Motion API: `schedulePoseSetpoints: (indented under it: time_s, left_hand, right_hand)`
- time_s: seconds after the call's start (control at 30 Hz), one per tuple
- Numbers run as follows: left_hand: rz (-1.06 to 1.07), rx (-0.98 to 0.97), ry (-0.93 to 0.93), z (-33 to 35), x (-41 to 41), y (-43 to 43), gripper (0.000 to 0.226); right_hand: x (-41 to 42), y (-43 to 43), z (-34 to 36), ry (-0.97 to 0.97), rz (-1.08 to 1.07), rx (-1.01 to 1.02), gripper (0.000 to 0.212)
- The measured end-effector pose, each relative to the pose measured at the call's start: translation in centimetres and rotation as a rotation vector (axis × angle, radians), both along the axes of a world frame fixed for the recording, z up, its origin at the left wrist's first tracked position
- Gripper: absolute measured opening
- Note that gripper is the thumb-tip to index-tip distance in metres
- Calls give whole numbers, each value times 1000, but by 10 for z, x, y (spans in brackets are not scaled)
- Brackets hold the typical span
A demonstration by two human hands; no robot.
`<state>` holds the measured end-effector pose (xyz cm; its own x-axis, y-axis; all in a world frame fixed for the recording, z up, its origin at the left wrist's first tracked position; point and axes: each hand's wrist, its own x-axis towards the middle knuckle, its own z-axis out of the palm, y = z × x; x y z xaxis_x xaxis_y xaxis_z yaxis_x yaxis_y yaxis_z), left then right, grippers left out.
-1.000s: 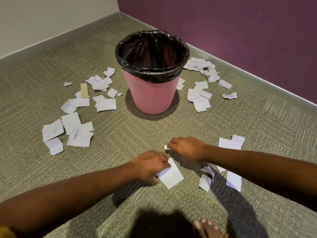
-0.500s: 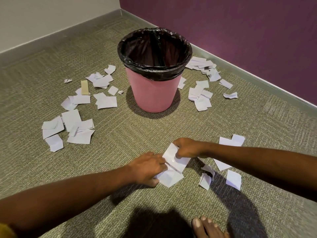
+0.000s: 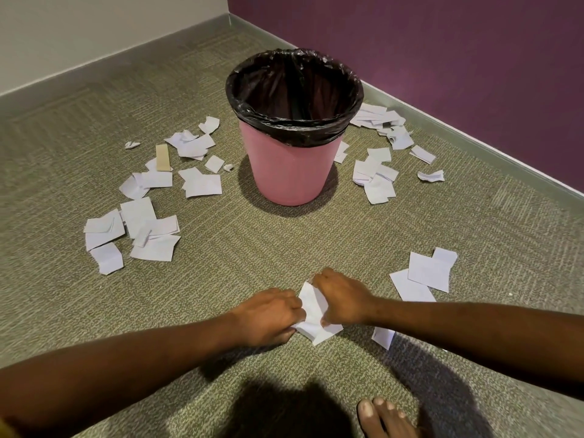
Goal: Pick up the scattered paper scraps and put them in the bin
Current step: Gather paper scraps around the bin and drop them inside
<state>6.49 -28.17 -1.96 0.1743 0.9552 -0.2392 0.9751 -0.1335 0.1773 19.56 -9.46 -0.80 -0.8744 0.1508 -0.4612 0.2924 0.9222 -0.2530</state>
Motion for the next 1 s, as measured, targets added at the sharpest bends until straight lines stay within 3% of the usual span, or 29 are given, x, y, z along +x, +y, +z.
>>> schedulePoseSetpoints:
  time_s: [0.23, 0.47, 0.7, 0.83, 1.0]
  left_hand:
    - [-7, 8, 21, 3, 2, 0, 29]
    - [-26, 1, 41, 4, 3, 2, 30]
    - [-12, -3, 21, -2, 1, 0, 31]
    - [198, -23, -213, 4, -2, 2, 18]
    - [719, 6, -699, 17, -20, 15, 17]
  right_hand:
    - [7, -4, -9, 102, 1, -12, 75]
    - [-2, -2, -9, 65, 17, -41, 82]
    - [0, -6, -8, 69, -25, -173, 57]
    - [-15, 11, 6, 32, -136, -276, 28]
    - [-45, 29, 46, 104, -334, -371, 24]
